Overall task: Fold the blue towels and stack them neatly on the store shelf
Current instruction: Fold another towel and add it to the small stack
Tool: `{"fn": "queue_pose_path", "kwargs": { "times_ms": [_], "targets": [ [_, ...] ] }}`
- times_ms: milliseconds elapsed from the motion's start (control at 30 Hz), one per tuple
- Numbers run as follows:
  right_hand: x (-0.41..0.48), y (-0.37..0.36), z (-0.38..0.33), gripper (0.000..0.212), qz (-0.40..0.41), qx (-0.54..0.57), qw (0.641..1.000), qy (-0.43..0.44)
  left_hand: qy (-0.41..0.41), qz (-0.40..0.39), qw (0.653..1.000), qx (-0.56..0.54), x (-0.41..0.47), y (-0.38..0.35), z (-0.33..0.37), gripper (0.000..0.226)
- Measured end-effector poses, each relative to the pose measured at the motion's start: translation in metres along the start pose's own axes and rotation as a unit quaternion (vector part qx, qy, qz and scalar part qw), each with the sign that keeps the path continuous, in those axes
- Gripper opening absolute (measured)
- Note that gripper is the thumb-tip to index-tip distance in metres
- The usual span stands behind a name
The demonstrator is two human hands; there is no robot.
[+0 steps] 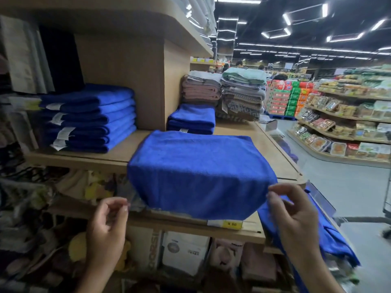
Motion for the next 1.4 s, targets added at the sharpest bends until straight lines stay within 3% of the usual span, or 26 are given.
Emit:
{"fn": "queue_pose_path", "kwargs": {
  "times_ms": [67,167,300,433,567,667,733,800,867,967,1067,1167,1267,1400],
  "targets": [
    [-0.032,-0.002,0.029,0.029,0.041,0.003,0.997,-0.07,0.074,-0.005,0.997,-0.028,0.001,-0.004,-0.021,0.033],
    [-0.049,-0.02,0.061,0.031,0.03,0.036,0.981,-0.188,0.135,-0.027,0.984,-0.111,0.007,-0.017,-0.024,0.014],
    [-0.039,-0.037,0.053,0.016,-0.021,0.117,0.979,-0.166,0.151,-0.047,0.976,-0.15,0.017,-0.03,-0.012,0.045],
    [-0.033,-0.044,0.054,0.014,-0.077,0.158,0.973,-0.15,0.179,-0.08,0.97,-0.144,0.023,-0.036,-0.015,0.043],
    [-0.034,-0.056,0.062,0.018,-0.195,0.263,0.922,-0.208,0.216,-0.106,0.959,-0.151,0.027,-0.036,-0.024,0.015],
    [-0.036,-0.065,0.06,0.018,-0.287,0.321,0.863,-0.265,0.22,-0.162,0.955,-0.116,0.017,-0.043,-0.027,0.023],
    [-0.034,-0.068,0.062,0.011,-0.304,0.316,0.849,-0.294,0.23,-0.173,0.952,-0.104,0.009,-0.047,-0.033,0.026],
    [-0.029,-0.068,0.069,0.015,-0.311,0.246,0.869,-0.296,0.281,-0.184,0.924,-0.183,0.001,-0.055,-0.039,0.024],
    [-0.024,-0.07,0.069,0.029,-0.351,0.156,0.887,-0.257,0.367,-0.197,0.86,-0.294,-0.01,-0.065,-0.048,0.037],
    [-0.017,-0.073,0.062,0.025,-0.395,0.105,0.89,-0.203,0.466,-0.187,0.778,-0.377,-0.022,-0.075,-0.06,0.049],
    [-0.012,-0.07,0.059,0.019,-0.386,0.108,0.9,-0.172,0.492,-0.196,0.75,-0.396,-0.024,-0.081,-0.058,0.035],
    [-0.018,-0.073,0.059,0.015,-0.409,0.123,0.887,-0.177,0.502,-0.249,0.721,-0.407,-0.028,-0.086,-0.051,0.028],
    [-0.026,-0.072,0.055,0.015,-0.444,0.123,0.87,-0.174,0.496,-0.304,0.696,-0.421,-0.028,-0.089,-0.047,0.029],
    [-0.023,-0.054,0.059,0.022,-0.408,0.064,0.899,-0.148,0.498,-0.297,0.691,-0.431,-0.022,-0.082,-0.056,0.04]
  ]
}}
Point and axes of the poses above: each hand's wrist, its own x-axis towards the middle knuckle, its own y-axis out of the back of the hand, z = x × y, the point moved 9 cm from there along x, towards the middle knuckle, and after that the axes turned 5 degrees about y, right-handed, at the moved point
